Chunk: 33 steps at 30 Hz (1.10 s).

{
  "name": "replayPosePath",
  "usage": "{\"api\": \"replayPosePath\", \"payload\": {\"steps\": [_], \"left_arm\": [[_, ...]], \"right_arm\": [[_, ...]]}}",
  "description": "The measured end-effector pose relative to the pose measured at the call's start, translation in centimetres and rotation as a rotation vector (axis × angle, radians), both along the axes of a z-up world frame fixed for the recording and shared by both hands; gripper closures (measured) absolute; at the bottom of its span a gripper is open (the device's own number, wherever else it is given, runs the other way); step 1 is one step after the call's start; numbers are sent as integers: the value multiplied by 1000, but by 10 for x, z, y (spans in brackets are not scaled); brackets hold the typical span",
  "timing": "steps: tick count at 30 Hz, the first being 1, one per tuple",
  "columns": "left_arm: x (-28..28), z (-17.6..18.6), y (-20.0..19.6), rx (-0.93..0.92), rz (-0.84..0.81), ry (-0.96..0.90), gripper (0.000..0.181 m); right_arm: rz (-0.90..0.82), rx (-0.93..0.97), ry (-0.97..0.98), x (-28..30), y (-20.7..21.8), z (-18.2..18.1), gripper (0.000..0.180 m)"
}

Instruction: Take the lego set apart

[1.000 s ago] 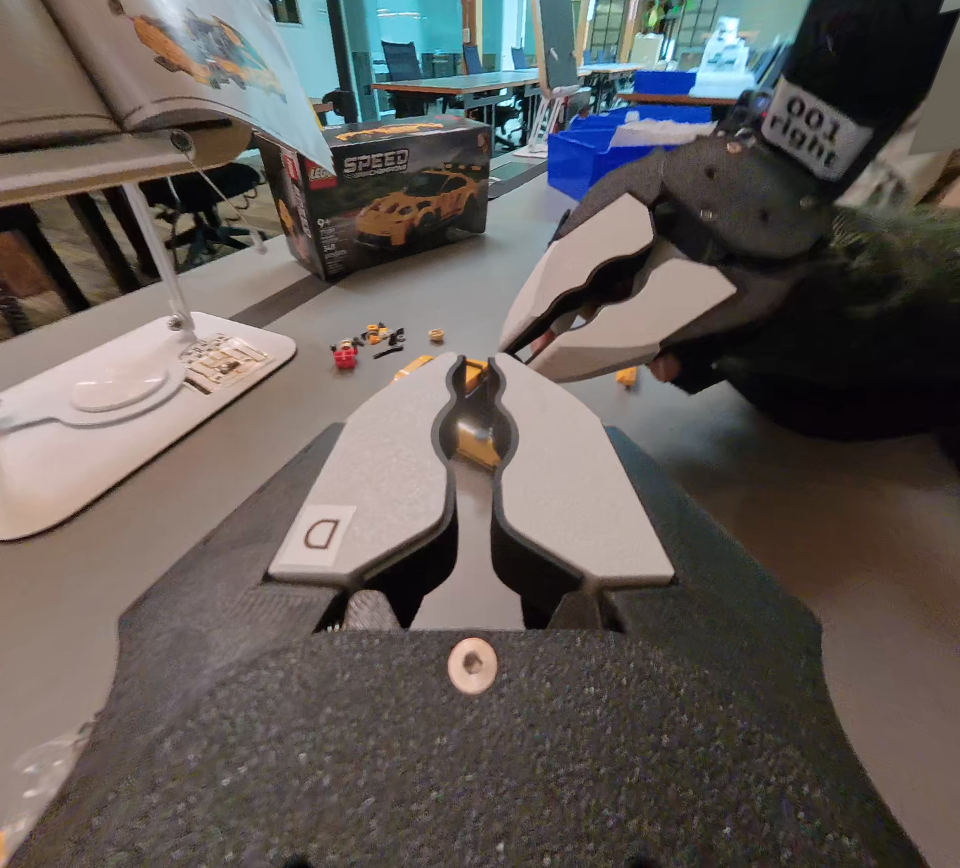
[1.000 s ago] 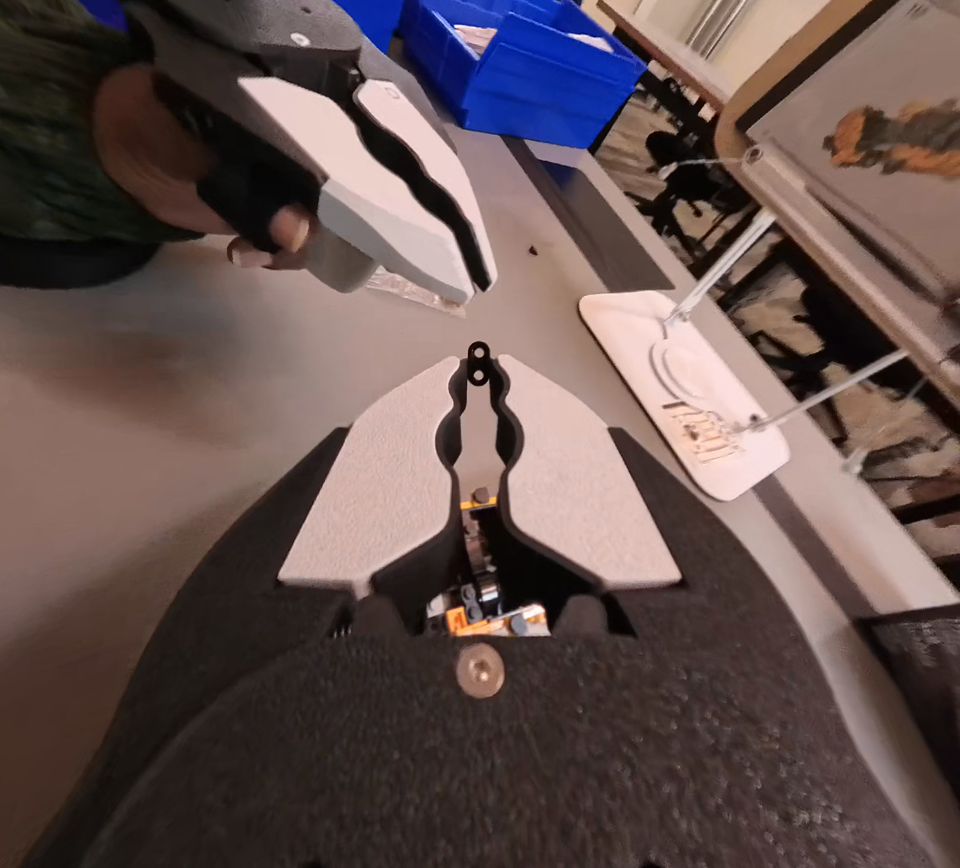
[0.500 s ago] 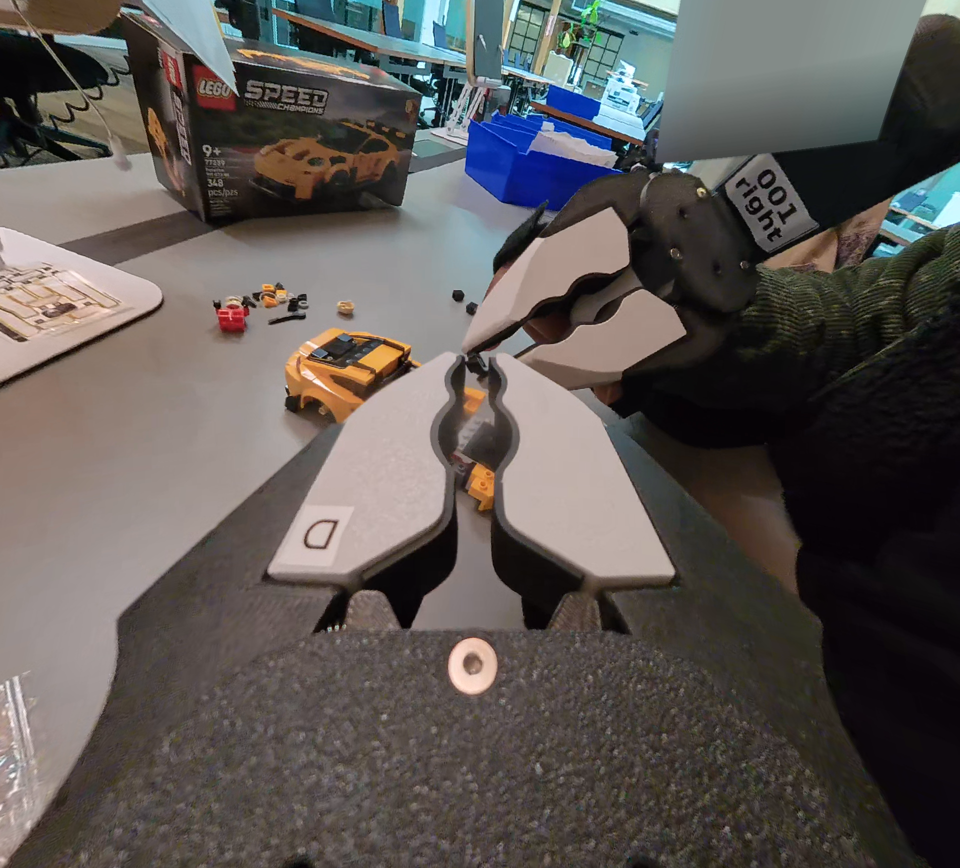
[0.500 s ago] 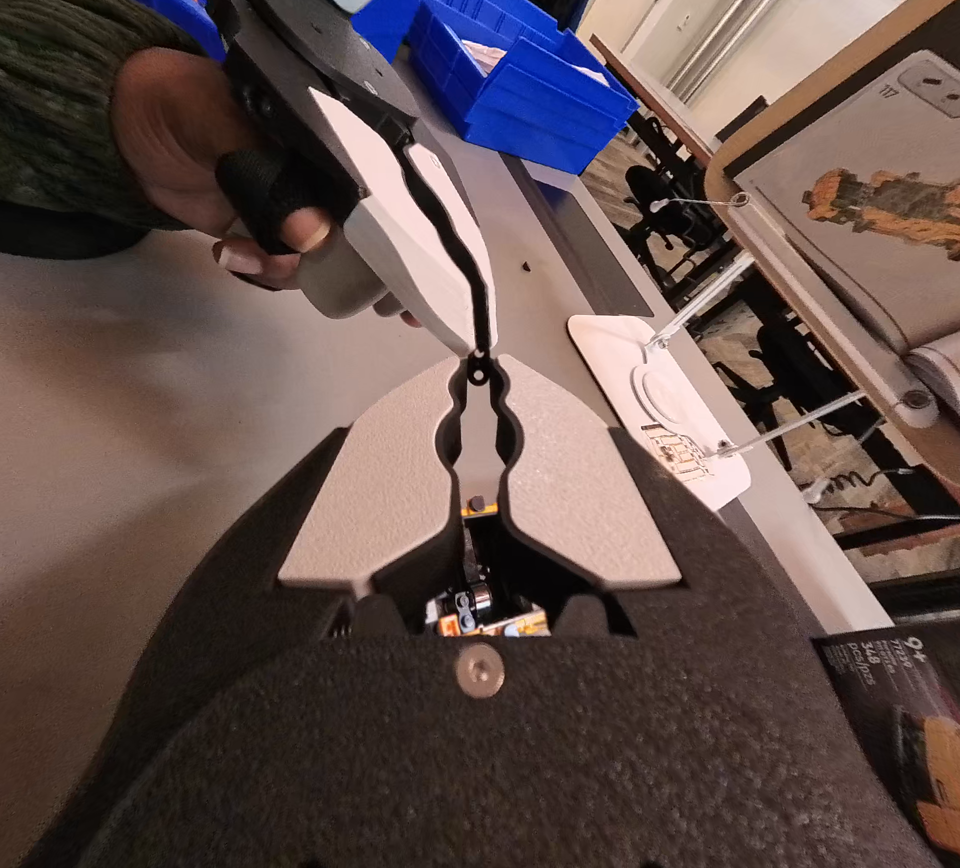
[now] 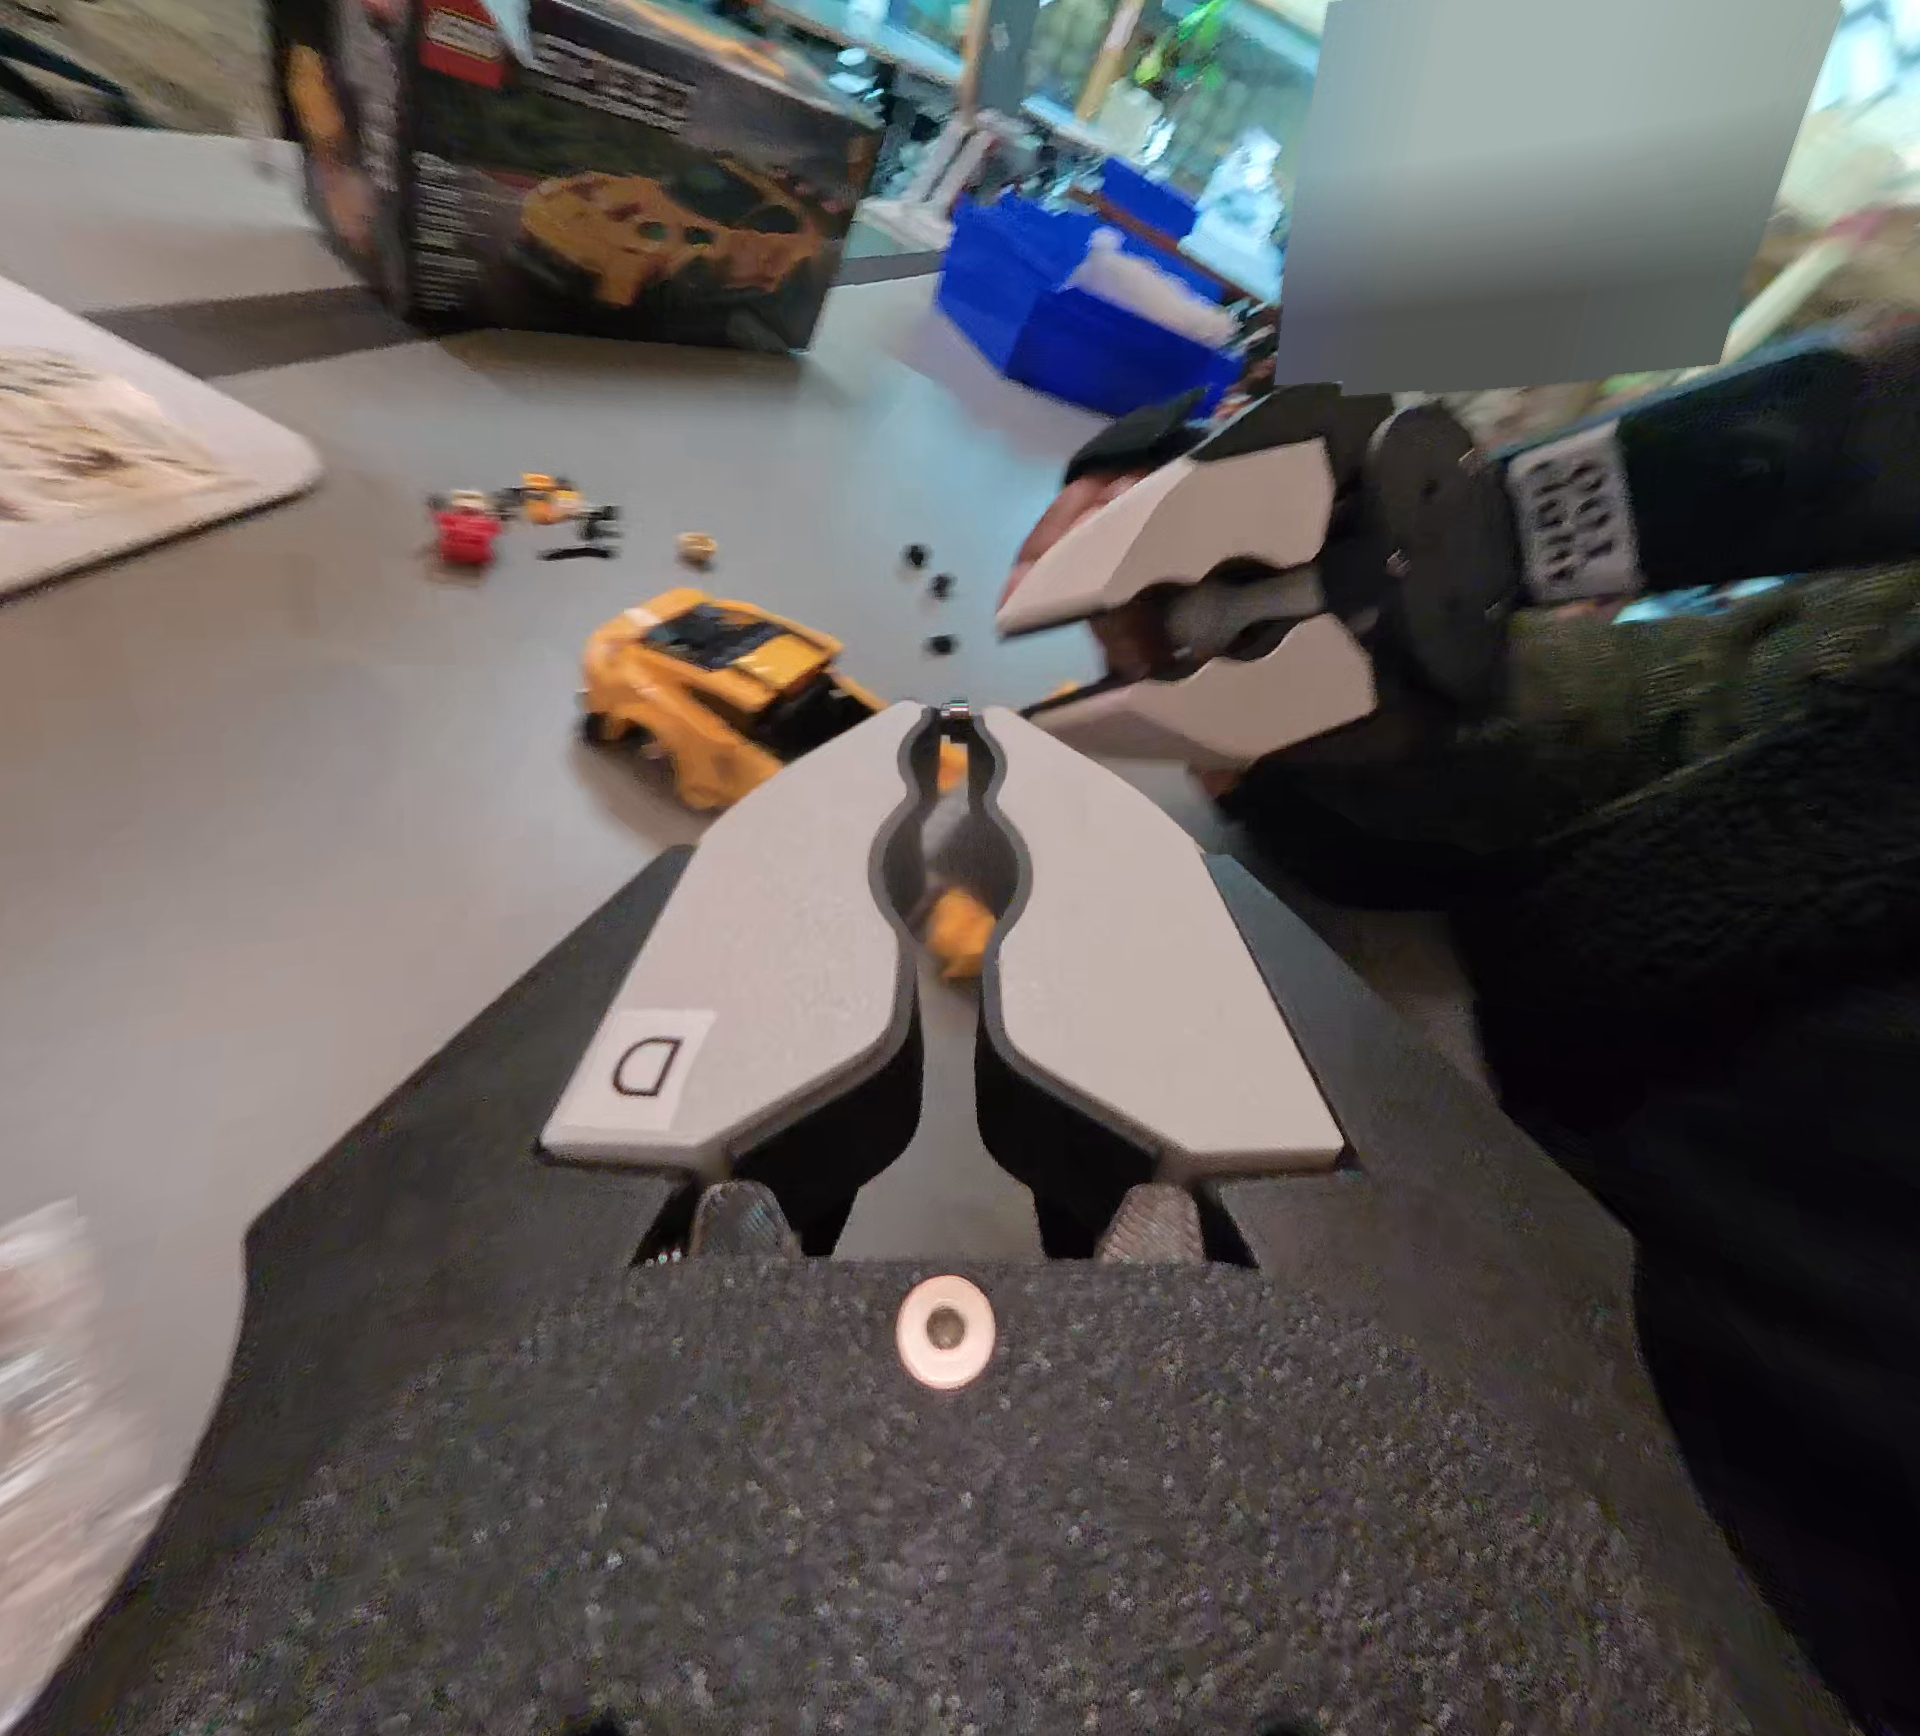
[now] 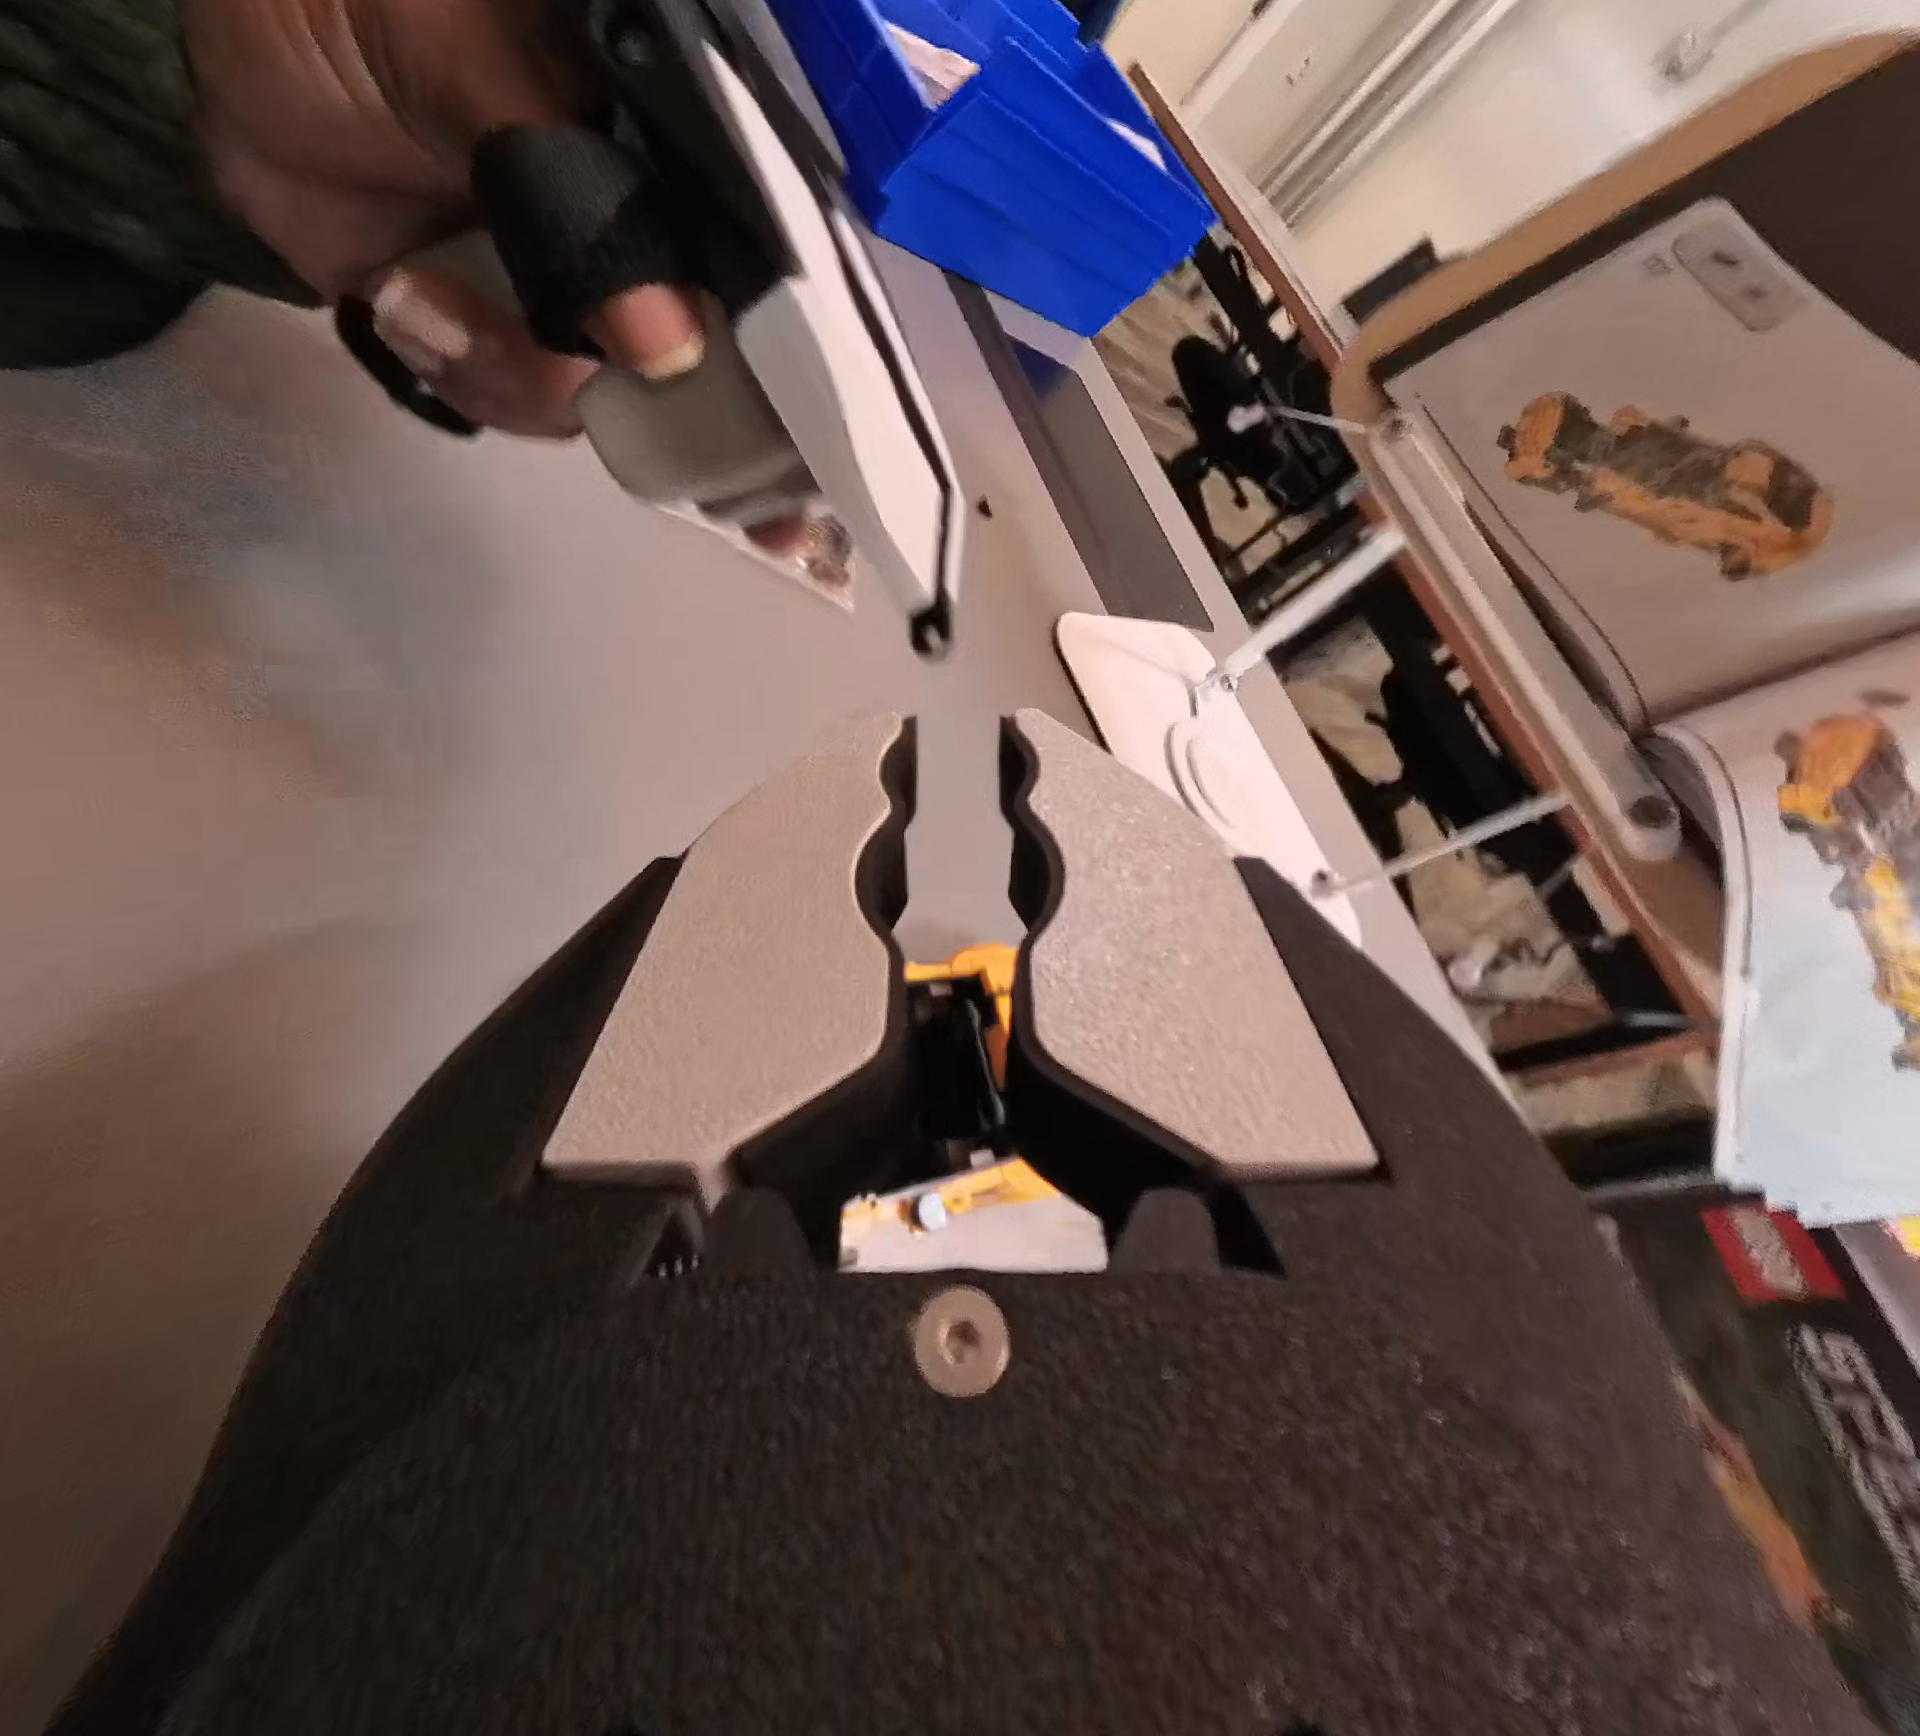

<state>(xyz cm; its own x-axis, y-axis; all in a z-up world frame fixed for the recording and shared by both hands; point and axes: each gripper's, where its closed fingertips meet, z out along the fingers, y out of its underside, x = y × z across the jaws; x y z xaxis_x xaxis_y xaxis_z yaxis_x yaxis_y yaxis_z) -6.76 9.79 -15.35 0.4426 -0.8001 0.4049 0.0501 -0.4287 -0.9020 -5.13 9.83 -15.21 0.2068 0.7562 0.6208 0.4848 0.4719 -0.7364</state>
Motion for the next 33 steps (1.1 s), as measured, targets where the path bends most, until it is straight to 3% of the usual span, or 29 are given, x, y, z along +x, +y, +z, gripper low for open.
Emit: {"api": "replayPosePath", "payload": {"steps": [4, 6, 11, 16, 21, 24, 28, 33], "left_arm": [[-87, -28, 30, 70, 279, 487, 176], [-134, -50, 30, -8, 381, 661, 176], [-193, -89, 14, -223, 470, 847, 176], [-228, -97, 4, -288, 545, 1029, 174], [-244, -100, -5, -341, 581, 1088, 162], [-243, -90, 1, -283, 609, 1070, 159], [-211, -56, 18, -75, 597, 900, 162], [-166, -25, 22, 115, 514, 697, 165]], "right_arm": [[-139, -99, 64, 37, 29, 14, 163], [-227, -154, 79, 64, 45, 14, 163], [-454, -342, 41, 142, 76, -17, 161], [-505, -567, -116, 195, 71, -69, 157], [-484, -674, -189, 210, 60, -94, 155], [-440, -710, -201, 199, 56, -101, 156], [-426, -728, -269, 185, 62, -114, 157], [-393, -765, -337, 176, 63, -116, 172]]}}
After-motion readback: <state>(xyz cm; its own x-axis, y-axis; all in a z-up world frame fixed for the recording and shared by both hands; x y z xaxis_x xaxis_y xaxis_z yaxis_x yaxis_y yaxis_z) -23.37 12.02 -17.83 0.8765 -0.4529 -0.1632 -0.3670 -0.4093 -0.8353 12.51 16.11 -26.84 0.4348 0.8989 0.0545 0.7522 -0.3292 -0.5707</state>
